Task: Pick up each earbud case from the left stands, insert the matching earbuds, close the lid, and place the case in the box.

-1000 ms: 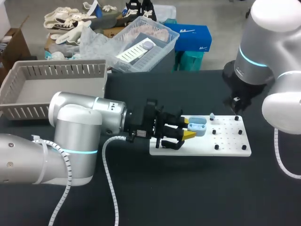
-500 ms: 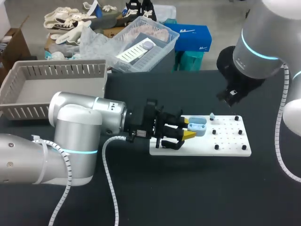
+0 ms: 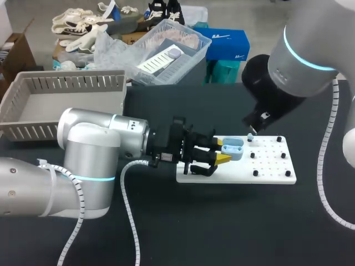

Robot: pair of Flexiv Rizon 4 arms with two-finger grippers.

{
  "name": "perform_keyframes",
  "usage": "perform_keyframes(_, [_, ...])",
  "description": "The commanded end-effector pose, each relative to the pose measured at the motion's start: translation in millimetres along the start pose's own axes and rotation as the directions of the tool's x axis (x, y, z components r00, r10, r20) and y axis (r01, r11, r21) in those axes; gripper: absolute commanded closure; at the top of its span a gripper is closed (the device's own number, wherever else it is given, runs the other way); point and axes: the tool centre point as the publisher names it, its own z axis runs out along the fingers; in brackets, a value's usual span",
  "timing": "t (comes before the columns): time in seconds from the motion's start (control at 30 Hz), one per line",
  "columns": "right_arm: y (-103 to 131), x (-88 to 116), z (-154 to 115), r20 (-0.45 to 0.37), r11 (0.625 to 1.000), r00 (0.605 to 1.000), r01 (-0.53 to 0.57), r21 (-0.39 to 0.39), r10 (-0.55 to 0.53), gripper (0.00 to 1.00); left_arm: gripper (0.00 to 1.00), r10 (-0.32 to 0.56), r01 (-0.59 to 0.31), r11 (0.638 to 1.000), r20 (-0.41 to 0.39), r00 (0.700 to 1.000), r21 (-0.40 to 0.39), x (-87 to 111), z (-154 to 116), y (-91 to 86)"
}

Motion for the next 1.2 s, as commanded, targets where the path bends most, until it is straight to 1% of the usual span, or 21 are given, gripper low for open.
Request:
perform_keyframes(0.03, [12.2, -2.5, -4.8, -0.041, 1.0, 0.999, 0.007, -0.016, -0.007, 1.0, 1.0, 0.001, -0.001, 1.0, 0.001, 1.0, -0.003, 0.3, 0.0, -0.5])
perform_keyframes(0.3, [31.7, 9.1, -3.9, -0.099, 0.998, 0.995, 0.022, -0.059, -0.028, 1.0, 1.0, 0.001, -0.001, 1.0, 0.001, 1.0, -0.003, 0.3, 0.0, -0.5])
perform_keyframes(0.33, [32.0, 10.7, -3.4, -0.1, 0.997, 0.995, 0.012, -0.082, -0.021, 1.0, 1.0, 0.001, -0.001, 1.0, 0.001, 1.0, -0.003, 0.3, 0.0, -0.5])
perform_keyframes(0.93, [32.0, 10.7, -3.4, -0.1, 0.997, 0.995, 0.012, -0.082, -0.021, 1.0, 1.0, 0.001, -0.001, 1.0, 0.001, 1.0, -0.003, 0.3, 0.0, -0.5])
perform_keyframes(0.97, [30.1, 3.4, -2.4, -0.114, 0.995, 0.994, -0.015, -0.099, 0.004, 1.0, 1.0, 0.001, -0.001, 1.0, 0.001, 1.0, -0.003, 0.3, 0.0, -0.5])
perform_keyframes(1.03, [29.4, -4.0, -0.3, -0.153, 0.992, 0.987, -0.07, -0.107, 0.053, 1.0, 1.0, 0.001, -0.001, 1.0, 0.001, 1.0, -0.003, 0.3, 0.0, -0.5])
perform_keyframes(1.07, [30.9, -5.6, -0.1, -0.155, 0.988, 0.984, -0.102, -0.12, 0.083, 1.0, 1.0, 0.001, -0.001, 1.0, 0.001, 1.0, -0.003, 0.3, 0.0, -0.5])
perform_keyframes(1.1, [32.2, -6.0, 0.8, -0.165, 0.984, 0.979, -0.139, -0.112, 0.12, 1.0, 1.0, 0.001, -0.001, 1.0, 0.001, 1.0, -0.003, 0.3, 0.0, -0.5])
perform_keyframes(1.17, [33.4, -4.6, 2.0, -0.153, 0.965, 0.964, -0.237, -0.109, 0.219, 1.0, 1.0, 0.001, -0.001, 1.0, 0.001, 1.0, -0.003, 0.3, 0.0, -0.5])
perform_keyframes(1.2, [33.4, -3.3, 2.1, -0.164, 0.957, 0.954, -0.27, -0.11, 0.25, 1.0, 1.0, 0.001, -0.001, 1.0, 0.001, 1.0, -0.003, 0.3, 0.0, -0.5])
